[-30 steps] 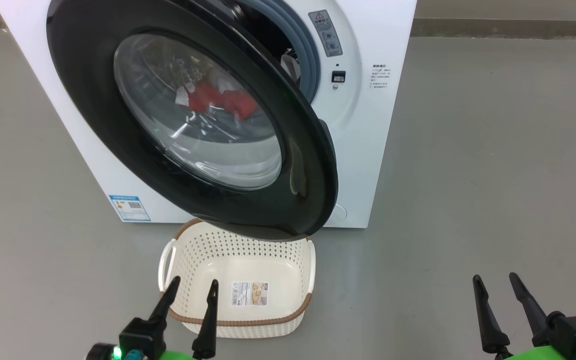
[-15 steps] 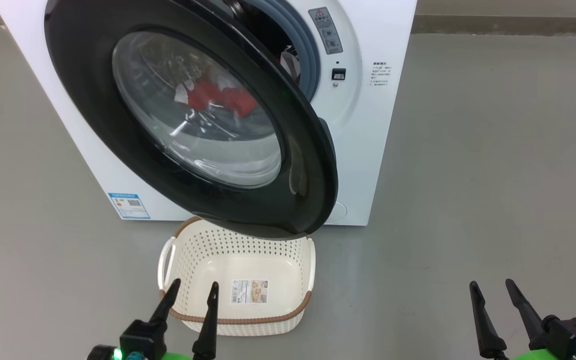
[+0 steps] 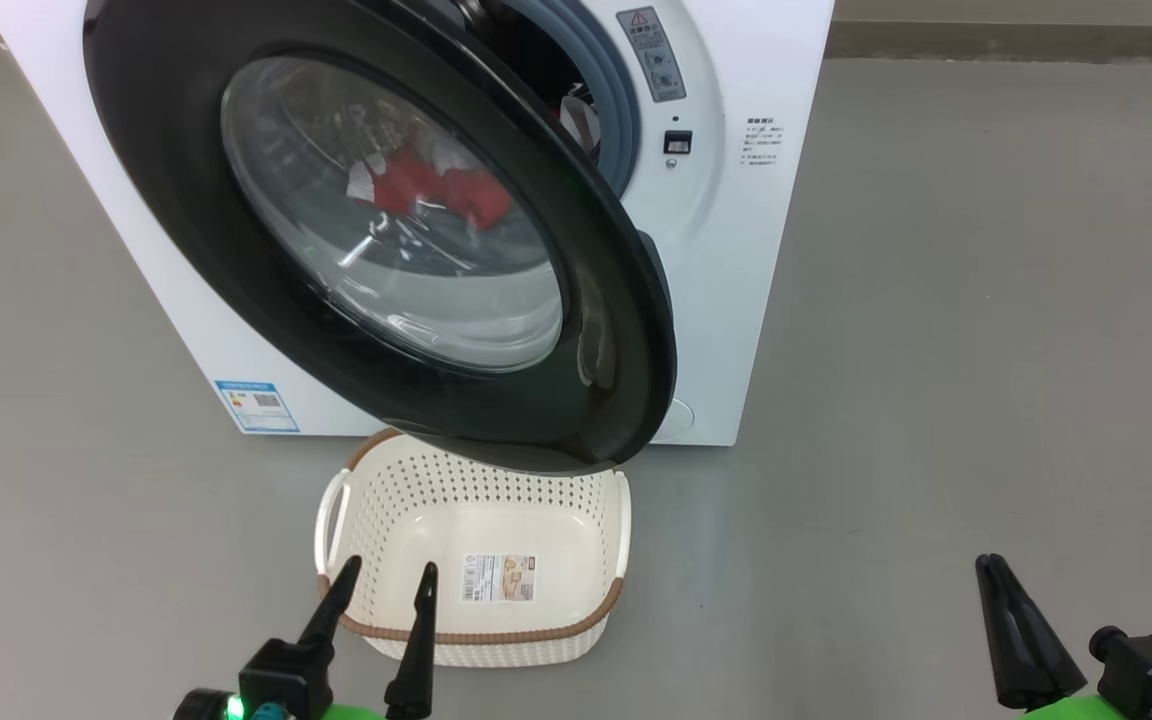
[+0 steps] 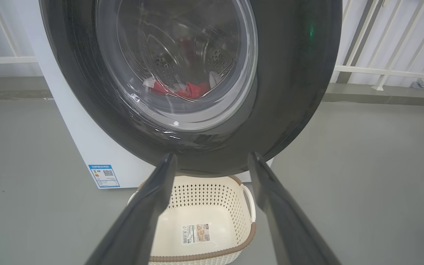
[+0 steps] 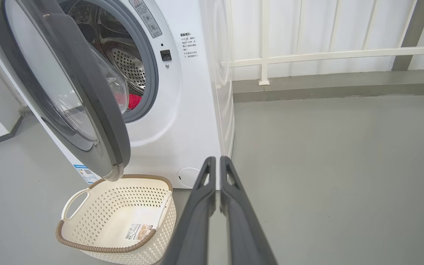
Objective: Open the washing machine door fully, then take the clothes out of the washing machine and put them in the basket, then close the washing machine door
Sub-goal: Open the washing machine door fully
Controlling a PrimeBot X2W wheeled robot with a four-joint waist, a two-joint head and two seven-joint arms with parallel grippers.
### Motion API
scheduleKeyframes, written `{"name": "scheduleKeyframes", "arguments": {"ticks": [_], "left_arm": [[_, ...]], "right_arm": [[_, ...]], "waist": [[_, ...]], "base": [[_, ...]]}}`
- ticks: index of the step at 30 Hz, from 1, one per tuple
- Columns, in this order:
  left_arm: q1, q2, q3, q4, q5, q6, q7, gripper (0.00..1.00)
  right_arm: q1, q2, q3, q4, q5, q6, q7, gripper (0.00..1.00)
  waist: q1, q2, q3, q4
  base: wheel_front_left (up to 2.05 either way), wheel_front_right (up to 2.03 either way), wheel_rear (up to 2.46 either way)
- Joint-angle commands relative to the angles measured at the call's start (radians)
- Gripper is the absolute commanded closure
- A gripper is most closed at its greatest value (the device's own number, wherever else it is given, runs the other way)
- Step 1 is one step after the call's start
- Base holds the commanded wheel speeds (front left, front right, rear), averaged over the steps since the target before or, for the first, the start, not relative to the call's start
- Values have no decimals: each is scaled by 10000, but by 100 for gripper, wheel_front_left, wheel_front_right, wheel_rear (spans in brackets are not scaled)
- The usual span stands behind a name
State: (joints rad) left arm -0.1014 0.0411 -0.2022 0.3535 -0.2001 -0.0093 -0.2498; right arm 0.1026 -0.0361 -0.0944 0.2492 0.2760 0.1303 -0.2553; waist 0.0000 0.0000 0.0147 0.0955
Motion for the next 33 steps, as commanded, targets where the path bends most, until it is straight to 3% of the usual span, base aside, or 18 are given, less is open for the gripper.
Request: {"name": "scheduleKeyframes", "arguments": {"ticks": [1, 7, 11, 21, 25, 33], "left_arm": [[-223, 102, 317, -271, 43, 28, -120, 0], [-273, 100, 330, -295, 37, 38, -120, 0], [-311, 99, 355, -321, 33, 43, -120, 0], [-530, 96, 437, -440, 44, 20, -120, 0], [-674, 95, 420, -483, 36, 9, -120, 0], [-958, 93, 310, -627, -52, 32, -120, 0]], "right_arm": [[-177, -142, 184, -285, -54, 4, -64, 100], [-277, -141, 187, -547, 117, 4, -64, 100], [-470, -141, 122, -856, 977, 4, -64, 100], [-1731, -141, -443, -1088, 7112, 4, -64, 100], [-2498, -141, -309, -722, 9396, 4, -18, 100], [-4285, -141, -627, 654, 13163, 4, 1181, 100]], "waist": [[0, 0, 14, 2], [0, 0, 84, 9], [0, 0, 146, 3], [0, 0, 457, -1], [0, 0, 607, 65], [0, 0, 927, 363]], "base": [[0, 0, 0], [0, 0, 0], [0, 0, 0], [0, 0, 0], [0, 0, 0], [0, 0, 0]]}}
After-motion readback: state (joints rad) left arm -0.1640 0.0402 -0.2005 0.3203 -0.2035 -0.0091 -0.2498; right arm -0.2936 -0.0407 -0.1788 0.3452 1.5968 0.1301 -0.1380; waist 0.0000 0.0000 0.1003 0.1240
